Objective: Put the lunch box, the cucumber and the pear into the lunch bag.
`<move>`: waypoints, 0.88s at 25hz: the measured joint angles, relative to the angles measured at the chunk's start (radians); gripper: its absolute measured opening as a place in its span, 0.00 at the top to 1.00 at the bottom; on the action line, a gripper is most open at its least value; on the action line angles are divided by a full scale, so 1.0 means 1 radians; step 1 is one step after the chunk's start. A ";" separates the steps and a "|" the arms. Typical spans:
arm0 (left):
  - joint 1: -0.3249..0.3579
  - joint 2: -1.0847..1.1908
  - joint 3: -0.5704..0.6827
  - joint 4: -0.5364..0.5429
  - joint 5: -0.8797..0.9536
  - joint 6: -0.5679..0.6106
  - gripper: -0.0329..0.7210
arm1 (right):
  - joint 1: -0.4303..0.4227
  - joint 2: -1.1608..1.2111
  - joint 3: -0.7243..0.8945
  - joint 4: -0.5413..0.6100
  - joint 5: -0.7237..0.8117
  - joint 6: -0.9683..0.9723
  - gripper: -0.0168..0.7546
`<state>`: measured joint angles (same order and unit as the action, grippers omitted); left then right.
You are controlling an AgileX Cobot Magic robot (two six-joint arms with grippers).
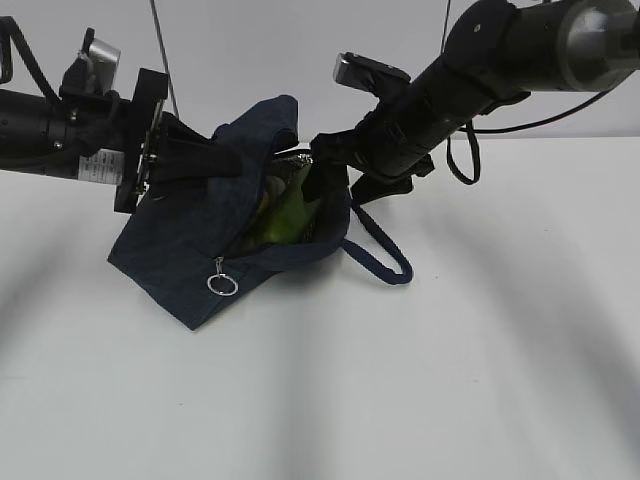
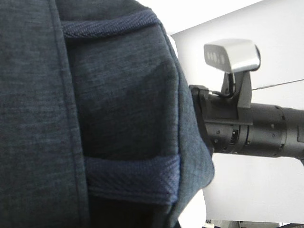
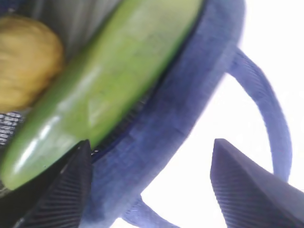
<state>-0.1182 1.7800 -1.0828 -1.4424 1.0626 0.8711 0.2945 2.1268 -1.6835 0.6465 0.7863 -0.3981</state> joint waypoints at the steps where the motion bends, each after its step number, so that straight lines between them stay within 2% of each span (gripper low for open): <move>1: 0.000 0.000 0.000 0.000 0.000 0.000 0.95 | 0.000 0.000 0.000 -0.022 0.014 0.020 0.21; 5: 0.000 0.000 0.000 0.000 0.000 0.000 0.95 | 0.000 0.000 0.000 -0.100 0.034 0.090 0.21; 9: 0.000 0.000 0.000 0.000 0.000 0.000 0.95 | -0.009 0.004 0.000 -0.109 0.037 0.129 0.21; 17: 0.000 0.000 0.000 0.000 0.001 0.000 0.95 | -0.049 0.097 0.000 0.130 0.086 0.073 0.21; 22: 0.000 0.000 0.000 0.000 0.002 0.000 0.95 | -0.053 0.102 0.000 0.181 0.093 0.039 0.26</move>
<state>-0.1182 1.7800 -1.0828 -1.4428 1.0644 0.8711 0.2413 2.2290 -1.6835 0.8278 0.8789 -0.3593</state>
